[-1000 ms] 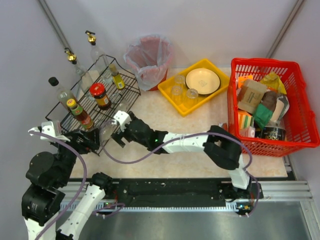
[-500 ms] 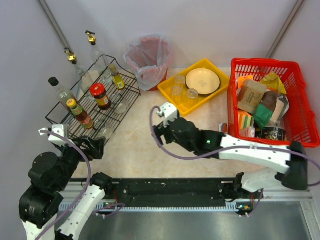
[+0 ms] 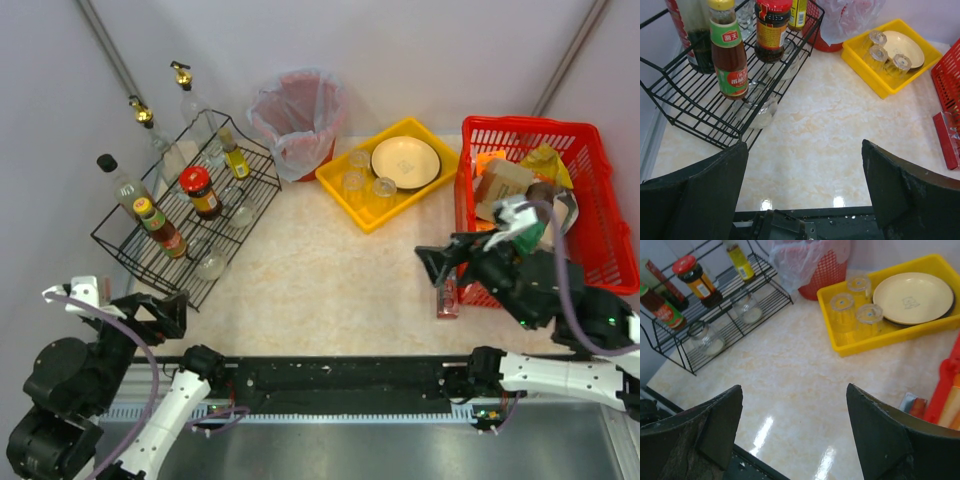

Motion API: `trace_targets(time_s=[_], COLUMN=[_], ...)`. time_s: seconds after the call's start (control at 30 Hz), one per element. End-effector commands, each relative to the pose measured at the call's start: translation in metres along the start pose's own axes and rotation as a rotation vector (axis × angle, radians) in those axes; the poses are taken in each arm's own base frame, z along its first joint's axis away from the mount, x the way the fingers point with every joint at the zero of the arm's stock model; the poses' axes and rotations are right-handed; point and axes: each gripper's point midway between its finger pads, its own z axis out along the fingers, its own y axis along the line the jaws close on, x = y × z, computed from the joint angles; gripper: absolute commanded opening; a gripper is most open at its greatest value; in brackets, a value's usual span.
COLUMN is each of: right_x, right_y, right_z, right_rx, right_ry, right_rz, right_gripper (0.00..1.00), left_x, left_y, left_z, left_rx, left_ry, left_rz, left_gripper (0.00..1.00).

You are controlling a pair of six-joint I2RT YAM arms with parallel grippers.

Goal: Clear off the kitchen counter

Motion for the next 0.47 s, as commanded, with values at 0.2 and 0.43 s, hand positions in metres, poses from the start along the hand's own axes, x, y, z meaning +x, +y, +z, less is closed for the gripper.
trace_targets(time_s=[0.2, 0.43], right_x=[-0.045, -0.044], right_y=[-0.06, -0.061], right_z=[-0.053, -0.05], right_rx=[0.137, 0.157], right_ry=[-0.134, -0.131], right_rz=[0.051, 0.042], right_gripper=[0.83, 0.84], left_x=[-0.01, -0.012], left_y=[0.007, 0.006], left_z=[-0.017, -0.017], left_rx=[-0.006, 0.001], left_ry=[-0.05, -0.058], left_rz=[0.018, 0.015], left_gripper=[0.98, 0.98])
